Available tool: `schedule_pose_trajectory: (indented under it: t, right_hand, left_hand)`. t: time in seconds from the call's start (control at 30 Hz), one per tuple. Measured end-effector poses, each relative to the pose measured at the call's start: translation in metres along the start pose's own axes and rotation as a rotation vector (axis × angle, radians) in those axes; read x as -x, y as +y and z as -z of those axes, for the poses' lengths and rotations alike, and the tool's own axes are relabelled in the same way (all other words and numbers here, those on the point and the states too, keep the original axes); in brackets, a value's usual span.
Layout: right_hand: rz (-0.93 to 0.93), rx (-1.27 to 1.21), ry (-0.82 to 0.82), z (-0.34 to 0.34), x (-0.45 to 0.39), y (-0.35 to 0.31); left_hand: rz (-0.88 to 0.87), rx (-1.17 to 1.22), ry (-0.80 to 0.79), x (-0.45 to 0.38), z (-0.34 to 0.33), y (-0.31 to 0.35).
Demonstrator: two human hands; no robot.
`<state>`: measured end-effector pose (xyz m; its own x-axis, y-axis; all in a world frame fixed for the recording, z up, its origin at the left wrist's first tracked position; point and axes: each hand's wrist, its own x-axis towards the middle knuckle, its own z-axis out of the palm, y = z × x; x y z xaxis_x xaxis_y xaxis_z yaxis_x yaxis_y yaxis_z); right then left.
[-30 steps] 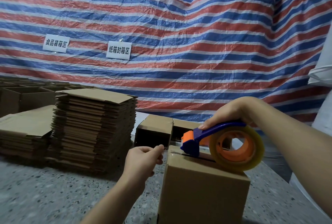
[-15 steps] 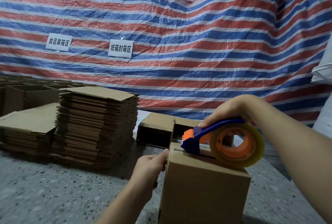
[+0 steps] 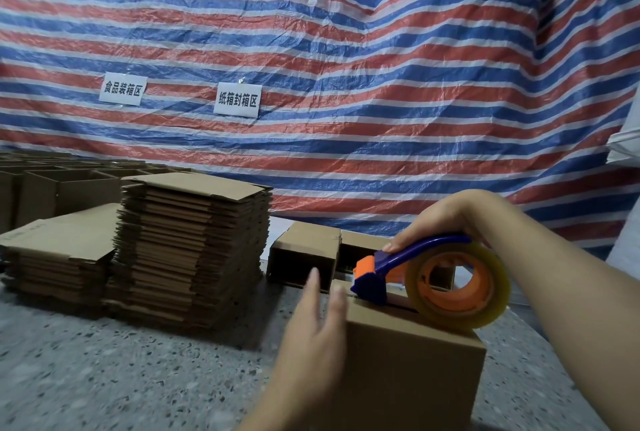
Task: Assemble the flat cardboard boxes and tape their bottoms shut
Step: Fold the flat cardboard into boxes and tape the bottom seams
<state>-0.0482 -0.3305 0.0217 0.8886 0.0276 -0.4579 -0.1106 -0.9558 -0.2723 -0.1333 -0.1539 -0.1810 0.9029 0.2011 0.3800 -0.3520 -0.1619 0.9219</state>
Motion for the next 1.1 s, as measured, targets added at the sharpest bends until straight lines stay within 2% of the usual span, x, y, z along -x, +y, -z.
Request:
schedule_pose_trajectory:
  t: [0.07, 0.3, 0.47, 0.6, 0.77, 0.93, 1.1]
  right_hand:
    - [0.002, 0.0, -0.003, -0.001, 0.0, 0.0]
    - [0.004, -0.015, -0.011, -0.001, 0.002, -0.001]
    - [0.006, -0.005, -0.01, -0.001, 0.002, -0.003]
    - [-0.015, 0.054, -0.026, -0.001, 0.003, -0.005]
    - [-0.027, 0.144, -0.029, 0.009, 0.01, 0.001]
    - [-0.085, 0.15, -0.015, 0.025, 0.023, 0.048]
    - [-0.143, 0.104, -0.057, 0.021, 0.016, 0.094]
  left_hand:
    - [0.007, -0.064, -0.087, 0.008, -0.006, 0.002]
    - [0.028, -0.204, -0.097, 0.01, 0.001, 0.007]
    - [-0.109, -0.5, -0.182, -0.001, 0.012, 0.016]
    - [-0.253, -0.728, -0.167, 0.001, 0.009, 0.021]
    - [-0.319, -0.905, -0.103, -0.001, 0.011, 0.026]
    - [-0.307, -0.945, -0.106, -0.001, 0.01, 0.022]
    - [-0.245, -0.866, -0.19, -0.003, 0.012, 0.026]
